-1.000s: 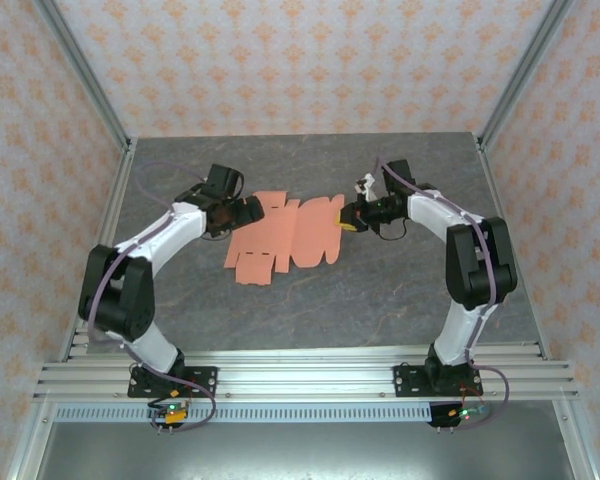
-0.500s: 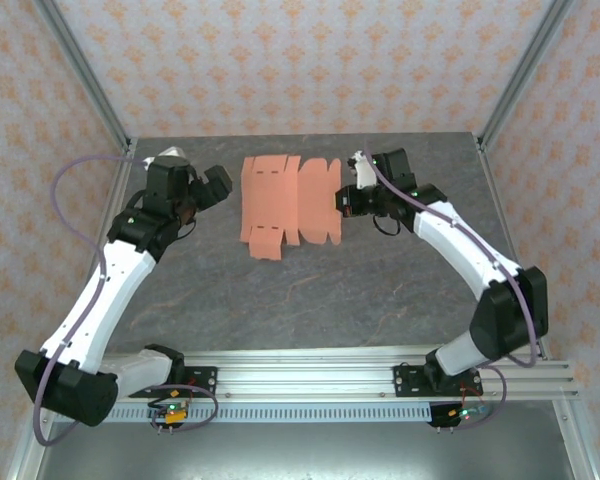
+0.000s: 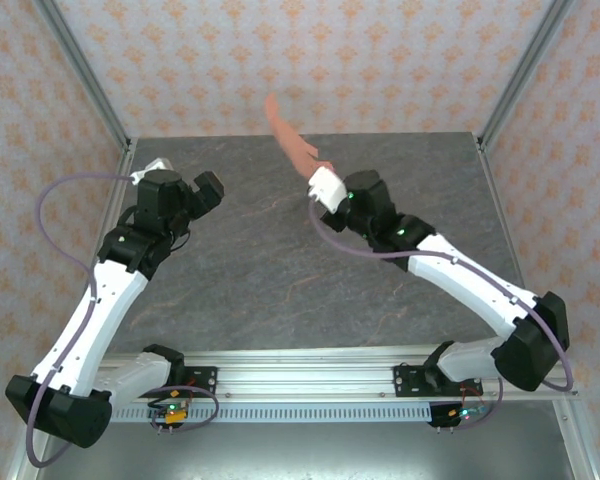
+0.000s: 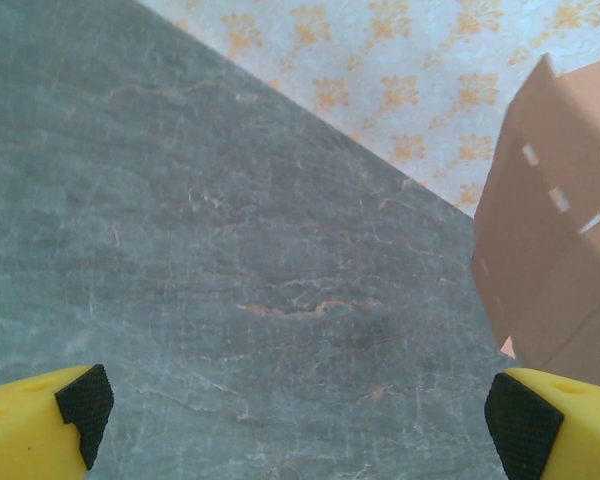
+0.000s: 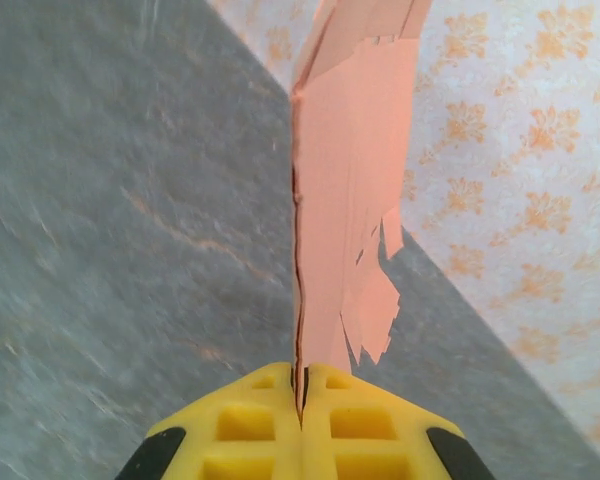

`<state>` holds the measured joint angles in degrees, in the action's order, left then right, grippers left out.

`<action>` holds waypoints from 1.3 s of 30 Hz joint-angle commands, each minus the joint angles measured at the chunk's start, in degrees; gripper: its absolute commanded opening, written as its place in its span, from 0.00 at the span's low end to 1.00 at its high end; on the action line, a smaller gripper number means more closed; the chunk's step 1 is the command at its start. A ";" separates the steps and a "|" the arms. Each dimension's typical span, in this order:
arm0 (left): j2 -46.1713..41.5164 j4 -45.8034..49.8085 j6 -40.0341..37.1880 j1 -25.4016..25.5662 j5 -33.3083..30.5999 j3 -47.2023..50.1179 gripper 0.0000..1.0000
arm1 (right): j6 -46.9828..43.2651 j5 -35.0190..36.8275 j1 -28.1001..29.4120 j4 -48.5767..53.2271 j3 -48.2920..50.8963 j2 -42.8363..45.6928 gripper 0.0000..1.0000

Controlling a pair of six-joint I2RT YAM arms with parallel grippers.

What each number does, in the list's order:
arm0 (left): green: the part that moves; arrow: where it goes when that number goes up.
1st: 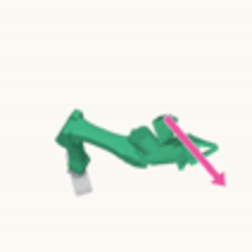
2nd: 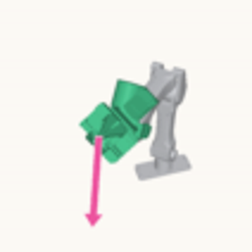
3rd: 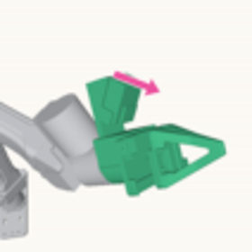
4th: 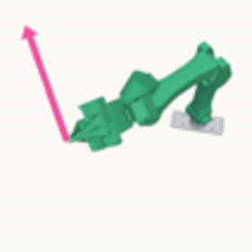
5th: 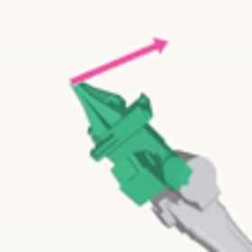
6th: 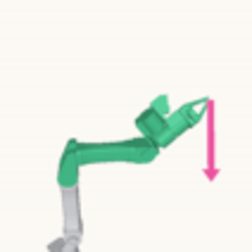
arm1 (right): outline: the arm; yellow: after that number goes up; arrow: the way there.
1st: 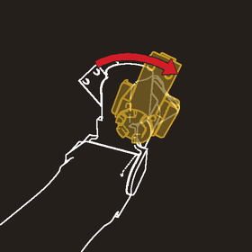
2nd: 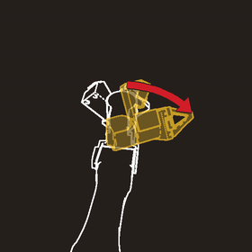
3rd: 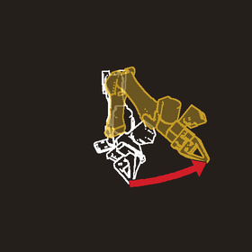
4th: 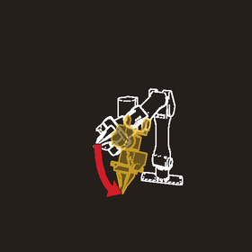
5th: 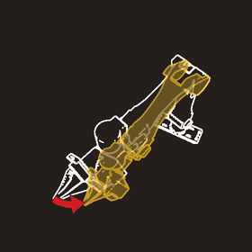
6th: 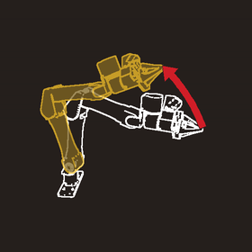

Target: Fold the paper box

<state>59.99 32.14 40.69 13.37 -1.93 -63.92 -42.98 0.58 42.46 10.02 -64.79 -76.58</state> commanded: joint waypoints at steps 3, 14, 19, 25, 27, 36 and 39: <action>3.18 -4.78 9.79 -3.55 8.61 5.91 1.00 | -12.51 16.17 5.46 0.60 7.65 -5.27 0.01; 15.19 -8.31 4.09 -6.12 16.24 8.64 1.00 | 11.87 -17.75 4.83 16.19 5.56 -2.89 0.62; 23.32 -17.46 1.42 -5.85 23.72 8.86 1.00 | 26.42 -13.03 -7.71 9.74 1.82 -0.66 0.62; 34.41 -16.88 -5.30 -1.04 23.24 2.16 0.85 | 43.48 -1.72 -15.86 13.47 -4.14 -6.50 0.61; 37.64 -16.72 -6.83 0.36 20.92 -0.23 0.80 | 45.68 -2.93 -16.04 12.38 -3.09 -7.07 0.61; 48.87 -18.12 -9.75 1.49 18.70 -8.09 0.73 | 50.23 -8.91 -16.06 11.77 -0.84 -9.64 0.60; 51.73 -20.26 -11.75 1.49 17.44 -8.98 0.59 | 51.64 -7.78 -16.35 10.77 -0.62 -10.12 0.60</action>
<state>109.65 14.09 31.99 14.66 18.31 -71.13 5.54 -7.73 26.20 21.45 -65.73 -86.26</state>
